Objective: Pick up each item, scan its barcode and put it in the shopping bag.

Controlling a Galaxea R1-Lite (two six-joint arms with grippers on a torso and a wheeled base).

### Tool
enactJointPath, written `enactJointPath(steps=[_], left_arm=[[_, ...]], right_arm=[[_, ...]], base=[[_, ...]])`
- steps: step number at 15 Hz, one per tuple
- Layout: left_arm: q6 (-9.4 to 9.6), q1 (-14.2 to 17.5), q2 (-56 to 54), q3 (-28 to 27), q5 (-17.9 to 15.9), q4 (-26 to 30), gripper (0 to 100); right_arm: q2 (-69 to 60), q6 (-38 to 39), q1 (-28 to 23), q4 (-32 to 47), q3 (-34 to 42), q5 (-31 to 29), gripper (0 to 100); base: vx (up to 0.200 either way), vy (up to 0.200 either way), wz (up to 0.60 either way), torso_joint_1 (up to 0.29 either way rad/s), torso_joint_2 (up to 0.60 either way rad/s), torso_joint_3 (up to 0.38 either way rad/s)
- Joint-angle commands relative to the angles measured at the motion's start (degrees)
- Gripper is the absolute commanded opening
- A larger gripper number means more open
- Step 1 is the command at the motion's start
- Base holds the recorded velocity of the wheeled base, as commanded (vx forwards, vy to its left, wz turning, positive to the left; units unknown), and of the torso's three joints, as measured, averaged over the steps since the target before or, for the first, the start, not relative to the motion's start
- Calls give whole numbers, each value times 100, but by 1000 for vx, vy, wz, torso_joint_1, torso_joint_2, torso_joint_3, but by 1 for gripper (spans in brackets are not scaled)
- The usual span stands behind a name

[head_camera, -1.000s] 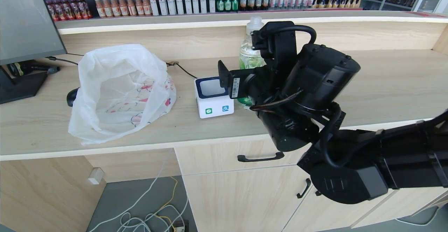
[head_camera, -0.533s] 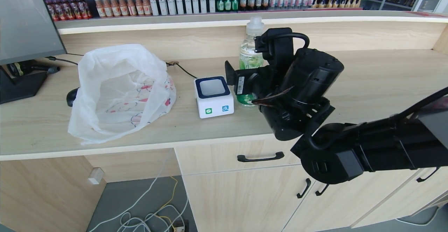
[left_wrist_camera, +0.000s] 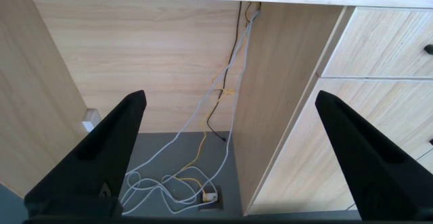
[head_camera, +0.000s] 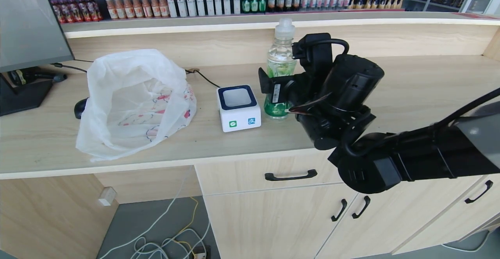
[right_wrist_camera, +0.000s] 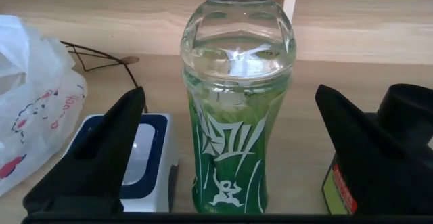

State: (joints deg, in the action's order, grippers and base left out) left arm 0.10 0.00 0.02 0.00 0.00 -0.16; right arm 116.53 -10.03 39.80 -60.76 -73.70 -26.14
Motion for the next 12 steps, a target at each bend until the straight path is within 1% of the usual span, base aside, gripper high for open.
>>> enactJointPath(steps=[1,2,5,8,12], left_arm=[[-1,0,-2,0,0,-2,100],[-1,0,-2,0,0,-2,100],[-1,0,-2,0,0,-2,100],[-1,0,-2,0,0,-2,100],[-1,0,-2,0,0,-2,100]], right_arm=[[28,10,-166,11,-39,82,100],[63,36,-210,20,-118,118,100],[309,63,-227,117,-680,144,100],[423,63,-289,213,-839,320,100],[617,63,-456,468,-1260,566,100]], base=[[0,0,0,0,0,0],[0,0,0,0,0,0],[0,0,0,0,0,0],[0,0,0,0,0,0],[0,0,0,0,0,0]])
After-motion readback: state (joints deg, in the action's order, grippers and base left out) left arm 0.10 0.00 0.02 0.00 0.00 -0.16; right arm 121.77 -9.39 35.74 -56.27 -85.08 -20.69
